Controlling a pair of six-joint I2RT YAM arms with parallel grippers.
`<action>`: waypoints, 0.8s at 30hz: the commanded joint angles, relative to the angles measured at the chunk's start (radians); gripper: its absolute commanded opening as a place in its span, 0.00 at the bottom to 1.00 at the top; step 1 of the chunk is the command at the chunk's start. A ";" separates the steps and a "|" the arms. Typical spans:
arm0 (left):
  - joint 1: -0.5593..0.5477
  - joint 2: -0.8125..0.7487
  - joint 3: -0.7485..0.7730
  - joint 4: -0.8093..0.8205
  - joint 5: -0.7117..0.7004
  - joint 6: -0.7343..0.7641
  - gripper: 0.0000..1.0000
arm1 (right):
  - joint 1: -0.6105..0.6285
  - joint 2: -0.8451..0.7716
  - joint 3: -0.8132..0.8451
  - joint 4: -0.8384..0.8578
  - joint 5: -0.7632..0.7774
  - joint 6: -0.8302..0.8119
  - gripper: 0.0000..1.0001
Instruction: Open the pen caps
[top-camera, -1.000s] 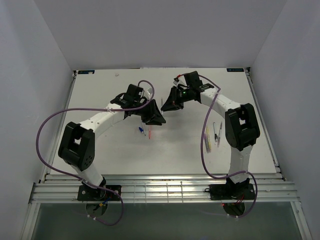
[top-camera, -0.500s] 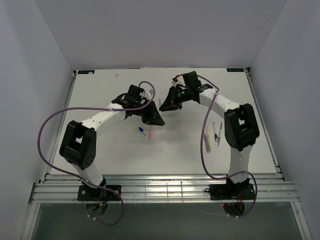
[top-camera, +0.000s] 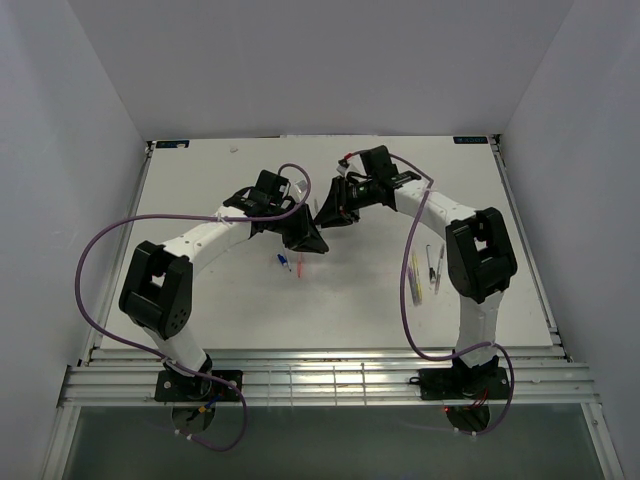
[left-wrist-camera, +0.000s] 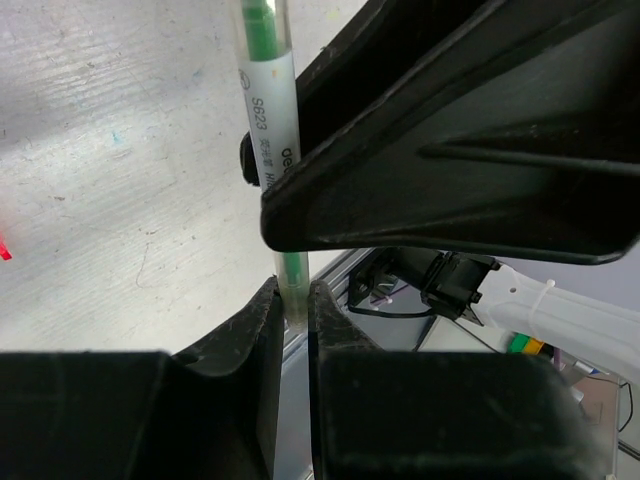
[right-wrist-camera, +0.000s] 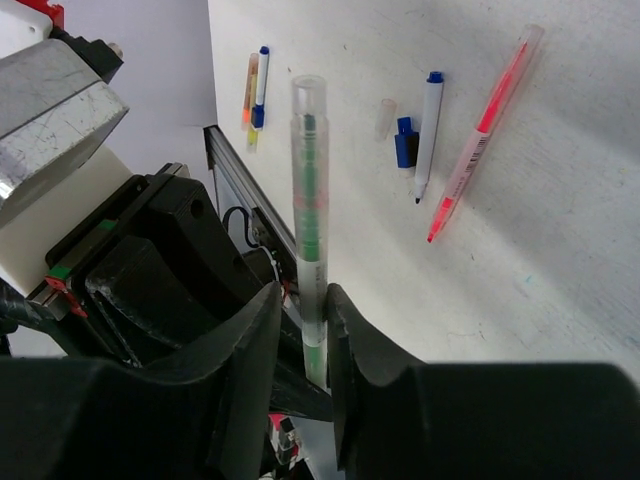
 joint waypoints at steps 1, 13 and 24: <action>-0.005 -0.014 0.038 0.004 -0.011 0.019 0.00 | 0.025 -0.028 -0.017 0.042 -0.054 0.012 0.30; -0.005 -0.026 0.035 -0.003 -0.032 0.022 0.00 | 0.038 -0.004 -0.028 0.082 -0.041 0.060 0.08; -0.007 -0.077 -0.057 -0.006 -0.092 0.009 0.00 | -0.051 0.167 0.272 -0.004 0.084 0.167 0.08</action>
